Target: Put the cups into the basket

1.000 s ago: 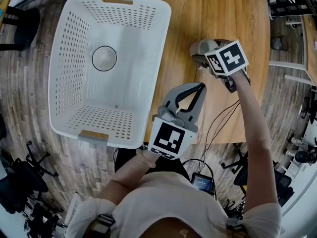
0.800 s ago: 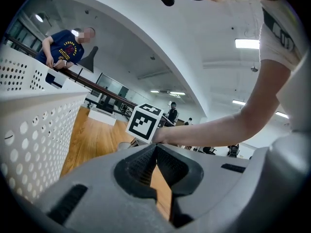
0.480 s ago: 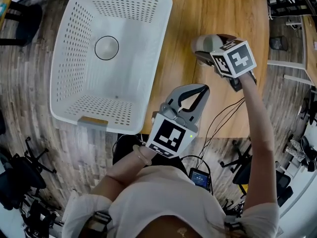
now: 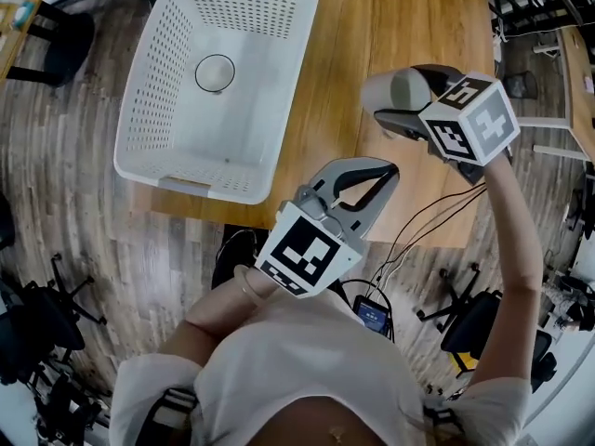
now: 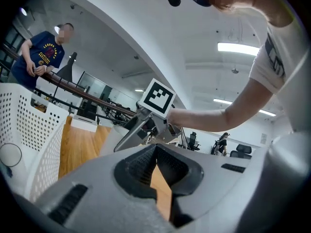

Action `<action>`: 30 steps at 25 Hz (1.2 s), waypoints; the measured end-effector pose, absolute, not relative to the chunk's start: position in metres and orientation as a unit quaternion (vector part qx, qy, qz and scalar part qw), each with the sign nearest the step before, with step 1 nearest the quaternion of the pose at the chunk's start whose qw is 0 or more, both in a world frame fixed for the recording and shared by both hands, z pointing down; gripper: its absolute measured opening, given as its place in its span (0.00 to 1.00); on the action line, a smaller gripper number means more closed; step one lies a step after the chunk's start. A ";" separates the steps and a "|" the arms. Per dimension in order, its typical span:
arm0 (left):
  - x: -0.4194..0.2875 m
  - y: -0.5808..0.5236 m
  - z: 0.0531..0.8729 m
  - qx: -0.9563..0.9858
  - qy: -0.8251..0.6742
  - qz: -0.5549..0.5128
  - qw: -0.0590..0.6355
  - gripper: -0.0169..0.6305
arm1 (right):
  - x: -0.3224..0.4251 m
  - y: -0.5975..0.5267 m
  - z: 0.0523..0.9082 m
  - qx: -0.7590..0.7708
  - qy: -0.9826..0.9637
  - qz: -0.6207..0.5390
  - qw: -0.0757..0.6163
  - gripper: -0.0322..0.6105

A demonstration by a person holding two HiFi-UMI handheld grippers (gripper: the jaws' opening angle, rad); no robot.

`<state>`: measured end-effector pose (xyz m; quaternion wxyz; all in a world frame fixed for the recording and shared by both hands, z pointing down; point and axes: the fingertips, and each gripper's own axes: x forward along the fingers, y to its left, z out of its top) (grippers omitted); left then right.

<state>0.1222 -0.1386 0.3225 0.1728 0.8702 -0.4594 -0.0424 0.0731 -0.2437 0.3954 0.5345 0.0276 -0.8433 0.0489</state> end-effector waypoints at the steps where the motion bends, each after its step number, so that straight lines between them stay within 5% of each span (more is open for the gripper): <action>1: 0.120 -0.133 0.314 0.871 -0.459 -0.046 0.167 0.04 | 0.073 -0.237 0.386 0.019 -0.845 0.045 0.533 0.69; 16: -0.014 -0.069 0.249 0.802 -0.580 -0.083 0.116 0.04 | -0.016 -0.164 0.290 -0.091 -0.845 -0.089 0.519 0.69; 30: -0.128 -0.026 0.251 0.713 -0.690 -0.086 0.093 0.04 | -0.114 -0.107 0.301 -0.207 -0.812 -0.166 0.520 0.69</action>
